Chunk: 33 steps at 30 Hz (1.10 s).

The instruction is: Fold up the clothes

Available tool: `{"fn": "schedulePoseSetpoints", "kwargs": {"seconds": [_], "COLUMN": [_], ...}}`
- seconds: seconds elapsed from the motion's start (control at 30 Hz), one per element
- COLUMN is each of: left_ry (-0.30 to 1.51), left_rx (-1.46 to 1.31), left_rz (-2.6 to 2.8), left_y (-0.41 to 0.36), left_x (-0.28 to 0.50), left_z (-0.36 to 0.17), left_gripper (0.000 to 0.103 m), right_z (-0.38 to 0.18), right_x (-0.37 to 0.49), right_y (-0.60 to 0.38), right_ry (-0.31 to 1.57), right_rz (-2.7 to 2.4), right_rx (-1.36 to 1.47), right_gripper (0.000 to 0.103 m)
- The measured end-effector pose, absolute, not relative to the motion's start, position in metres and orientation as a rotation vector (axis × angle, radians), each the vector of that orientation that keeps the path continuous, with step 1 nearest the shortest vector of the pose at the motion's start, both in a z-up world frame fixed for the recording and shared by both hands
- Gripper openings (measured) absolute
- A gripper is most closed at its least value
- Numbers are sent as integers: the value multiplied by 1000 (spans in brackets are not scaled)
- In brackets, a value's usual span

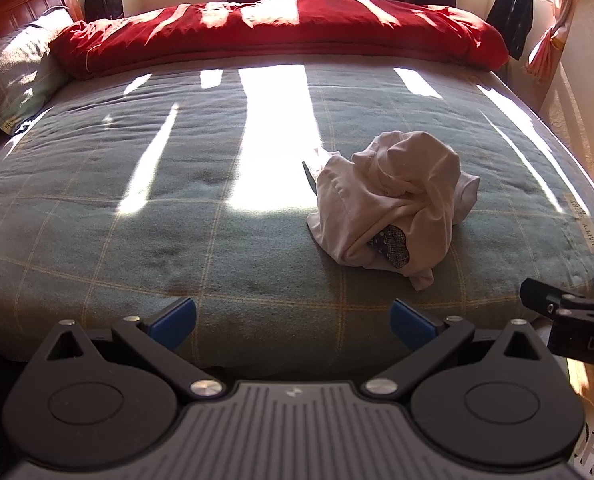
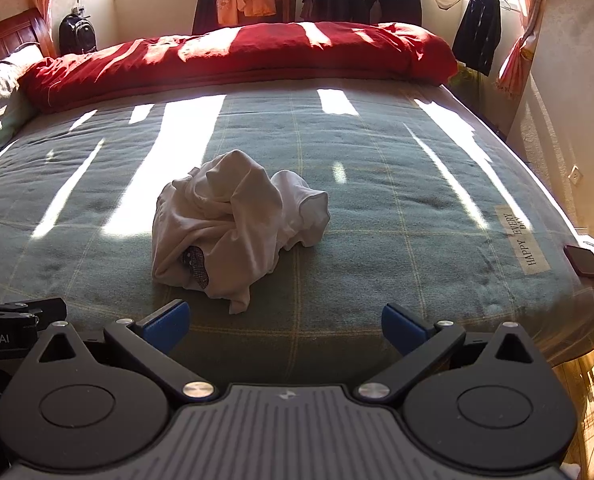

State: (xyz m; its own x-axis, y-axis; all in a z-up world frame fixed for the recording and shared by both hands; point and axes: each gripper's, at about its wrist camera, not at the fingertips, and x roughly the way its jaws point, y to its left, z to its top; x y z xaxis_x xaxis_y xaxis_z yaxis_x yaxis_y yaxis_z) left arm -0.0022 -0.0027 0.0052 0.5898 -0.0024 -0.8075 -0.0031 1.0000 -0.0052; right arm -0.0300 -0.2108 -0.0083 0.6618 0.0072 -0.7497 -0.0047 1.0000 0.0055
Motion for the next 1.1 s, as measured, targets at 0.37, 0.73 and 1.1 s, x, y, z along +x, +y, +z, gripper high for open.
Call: {"fn": "schedulePoseSetpoints", "kwargs": {"seconds": [0.37, 0.73, 1.1], "left_ry": [938, 936, 935], "left_rx": [0, 4, 6], "left_rz": [2, 2, 2], "left_y": [-4, -4, -5], "left_x": [-3, -3, -3], "left_z": [5, 5, 6], "left_gripper": [103, 103, 103], "right_z": [-10, -10, -11], "right_x": [-31, -31, -32], "right_y": [-210, -209, -209], "right_ry": [842, 839, 838], "right_rz": [6, 3, 3], "right_rx": [2, 4, 2], "right_gripper": [103, 103, 103]}}
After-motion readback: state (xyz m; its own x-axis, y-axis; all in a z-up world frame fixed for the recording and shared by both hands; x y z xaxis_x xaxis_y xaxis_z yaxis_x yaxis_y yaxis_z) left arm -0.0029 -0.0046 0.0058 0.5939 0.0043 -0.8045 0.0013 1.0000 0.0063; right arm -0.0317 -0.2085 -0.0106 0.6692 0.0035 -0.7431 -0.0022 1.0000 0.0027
